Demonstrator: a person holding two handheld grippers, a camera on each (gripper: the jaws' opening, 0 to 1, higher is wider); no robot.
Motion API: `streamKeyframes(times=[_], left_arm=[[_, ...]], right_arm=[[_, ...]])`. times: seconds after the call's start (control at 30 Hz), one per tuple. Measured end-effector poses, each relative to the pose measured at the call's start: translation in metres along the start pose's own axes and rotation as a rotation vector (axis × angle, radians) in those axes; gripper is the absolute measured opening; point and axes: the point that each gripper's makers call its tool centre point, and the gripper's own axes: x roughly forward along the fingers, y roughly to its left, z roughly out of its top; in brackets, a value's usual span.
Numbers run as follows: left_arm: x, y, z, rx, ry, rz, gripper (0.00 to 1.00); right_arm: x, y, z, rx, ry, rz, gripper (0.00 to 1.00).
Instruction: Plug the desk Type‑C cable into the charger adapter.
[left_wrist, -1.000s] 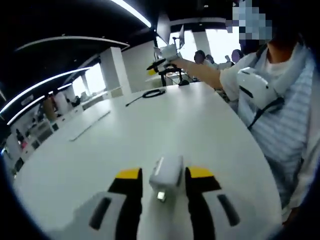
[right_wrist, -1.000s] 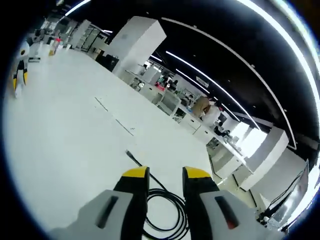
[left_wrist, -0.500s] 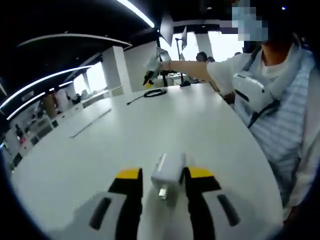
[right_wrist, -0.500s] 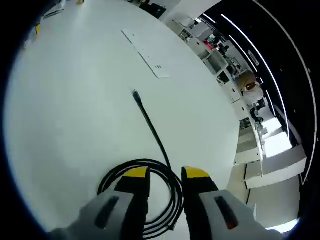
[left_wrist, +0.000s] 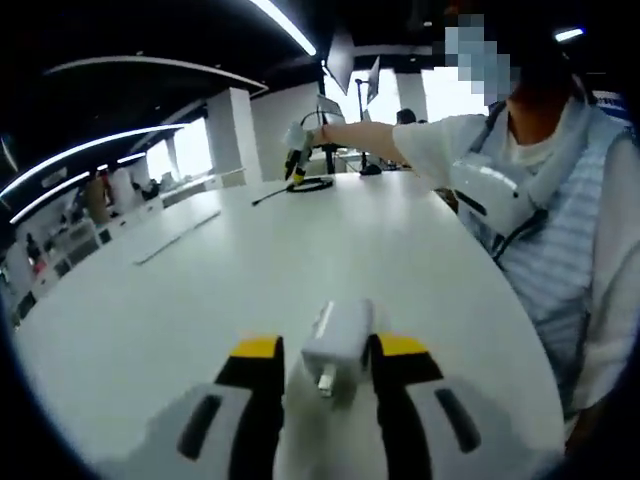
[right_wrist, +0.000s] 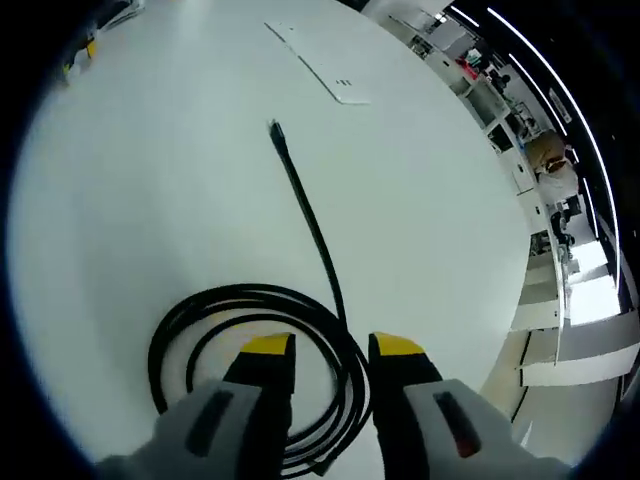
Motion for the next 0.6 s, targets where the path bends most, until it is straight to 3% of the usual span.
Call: streamKeyframes(times=[0.13, 0.23, 0.4, 0.43, 0.5, 0.6], left_arm=[[0.001, 0.001, 0.000, -0.010, -0.004, -0.005, 0.34], [0.002, 0.001, -0.001, -0.022, -0.008, -0.014, 0.33], [0.003, 0.004, -0.002, -0.052, -0.017, -0.032, 0.32], [0.003, 0.004, -0.002, -0.056, -0.018, -0.035, 0.32], [0.004, 0.004, -0.002, -0.064, -0.018, -0.041, 0.31], [0.006, 0.005, -0.001, -0.065, -0.018, -0.046, 0.31]], right_arm=[[0.003, -0.015, 0.001, 0.023, -0.024, 0.017, 0.27], [0.006, -0.012, 0.002, 0.063, -0.023, 0.061, 0.27], [0.010, -0.008, 0.000, 0.212, -0.082, 0.181, 0.22], [0.010, -0.009, 0.000, 0.217, -0.093, 0.183, 0.21], [0.010, -0.006, 0.000, 0.308, -0.122, 0.207, 0.21], [0.012, -0.014, -0.003, 0.320, -0.126, 0.224, 0.18]])
